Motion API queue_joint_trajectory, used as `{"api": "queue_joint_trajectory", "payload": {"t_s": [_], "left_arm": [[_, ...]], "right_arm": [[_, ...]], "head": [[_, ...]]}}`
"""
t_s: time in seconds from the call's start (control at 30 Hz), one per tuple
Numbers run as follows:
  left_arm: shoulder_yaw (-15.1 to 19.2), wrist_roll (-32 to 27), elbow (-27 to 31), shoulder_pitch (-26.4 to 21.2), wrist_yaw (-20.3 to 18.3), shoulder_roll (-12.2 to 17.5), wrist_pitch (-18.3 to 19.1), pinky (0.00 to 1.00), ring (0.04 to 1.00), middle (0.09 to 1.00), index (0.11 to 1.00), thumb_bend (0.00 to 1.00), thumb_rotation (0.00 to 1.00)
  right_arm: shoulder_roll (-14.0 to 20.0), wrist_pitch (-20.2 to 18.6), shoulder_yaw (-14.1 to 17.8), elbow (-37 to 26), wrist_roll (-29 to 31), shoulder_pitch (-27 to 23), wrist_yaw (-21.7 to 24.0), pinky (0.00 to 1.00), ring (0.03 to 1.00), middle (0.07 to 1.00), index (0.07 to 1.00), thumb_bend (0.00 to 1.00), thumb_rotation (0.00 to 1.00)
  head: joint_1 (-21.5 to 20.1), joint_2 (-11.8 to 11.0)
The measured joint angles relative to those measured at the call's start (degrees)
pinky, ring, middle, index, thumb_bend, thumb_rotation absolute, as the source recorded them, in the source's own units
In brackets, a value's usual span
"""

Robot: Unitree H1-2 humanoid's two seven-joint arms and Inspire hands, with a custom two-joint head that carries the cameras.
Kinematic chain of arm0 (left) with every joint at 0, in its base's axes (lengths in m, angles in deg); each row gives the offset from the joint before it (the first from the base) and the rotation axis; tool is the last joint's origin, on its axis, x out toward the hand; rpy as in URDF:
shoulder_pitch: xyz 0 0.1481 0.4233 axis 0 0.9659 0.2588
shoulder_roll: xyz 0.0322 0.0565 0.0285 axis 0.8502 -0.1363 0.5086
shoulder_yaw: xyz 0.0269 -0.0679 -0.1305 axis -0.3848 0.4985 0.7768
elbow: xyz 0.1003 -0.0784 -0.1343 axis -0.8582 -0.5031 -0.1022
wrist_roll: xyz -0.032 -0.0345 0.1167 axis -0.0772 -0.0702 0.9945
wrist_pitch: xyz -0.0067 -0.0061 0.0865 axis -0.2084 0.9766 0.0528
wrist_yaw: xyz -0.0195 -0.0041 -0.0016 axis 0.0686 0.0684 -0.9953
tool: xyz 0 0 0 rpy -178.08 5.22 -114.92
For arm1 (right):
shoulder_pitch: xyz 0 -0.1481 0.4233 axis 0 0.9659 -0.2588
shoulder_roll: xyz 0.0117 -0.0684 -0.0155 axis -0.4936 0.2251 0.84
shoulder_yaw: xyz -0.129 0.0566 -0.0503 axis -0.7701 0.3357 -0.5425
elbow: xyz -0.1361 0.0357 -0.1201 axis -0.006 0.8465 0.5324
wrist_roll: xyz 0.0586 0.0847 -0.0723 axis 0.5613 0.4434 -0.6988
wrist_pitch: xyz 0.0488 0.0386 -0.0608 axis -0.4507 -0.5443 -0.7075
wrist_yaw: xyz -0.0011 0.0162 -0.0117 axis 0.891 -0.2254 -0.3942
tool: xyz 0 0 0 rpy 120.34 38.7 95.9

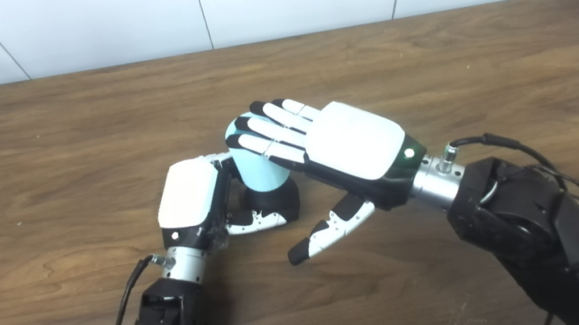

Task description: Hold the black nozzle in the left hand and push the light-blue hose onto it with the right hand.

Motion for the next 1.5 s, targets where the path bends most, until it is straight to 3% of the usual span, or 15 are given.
{"api": "queue_joint_trajectory", "payload": {"t_s": [0.9, 1.03, 1.2, 1.5], "left_arm": [[0.14, 0.23, 0.5, -0.29, -1.65, -0.17, 0.08, 0.62, 0.551, 0.502, 0.477, 0.52, 0.0], [0.18, 0.2, 0.49, -0.28, -1.57, -0.09, 0.04, 0.59, 0.527, 0.48, 0.487, 0.53, 0.0], [0.2, 0.19, 0.36, -0.31, -1.31, -0.12, 0.07, 0.61, 0.53, 0.489, 0.483, 0.53, 0.0], [0.17, 0.11, -0.08, -0.38, -0.8, -0.63, 0.06, 0.62, 0.55, 0.501, 0.477, 0.52, 0.0]], "right_arm": [[0.77, -0.16, -0.47, 0.16, -0.29, 2.52, -2.23, 1.0, 1.0, 0.998, 0.965, 0.59, 0.92], [0.69, -0.55, -0.49, 0.02, -0.21, 1.31, -1.59, 0.99, 1.0, 1.0, 0.968, 0.59, 0.91], [-0.27, -3.17, 0.09, -1.17, 1.02, -2.24, 2.89, 1.0, 1.0, 1.0, 0.98, 0.59, 0.97], [-1.09, -5.78, 3.95, -2.46, 3.36, -6.8, 5.83, 0.99, 1.0, 1.0, 0.977, 0.59, 0.98]], "head": [[-0.7, 0.26], [-0.7, 0.0], [-0.79, -0.26], [-0.88, -0.97]]}}
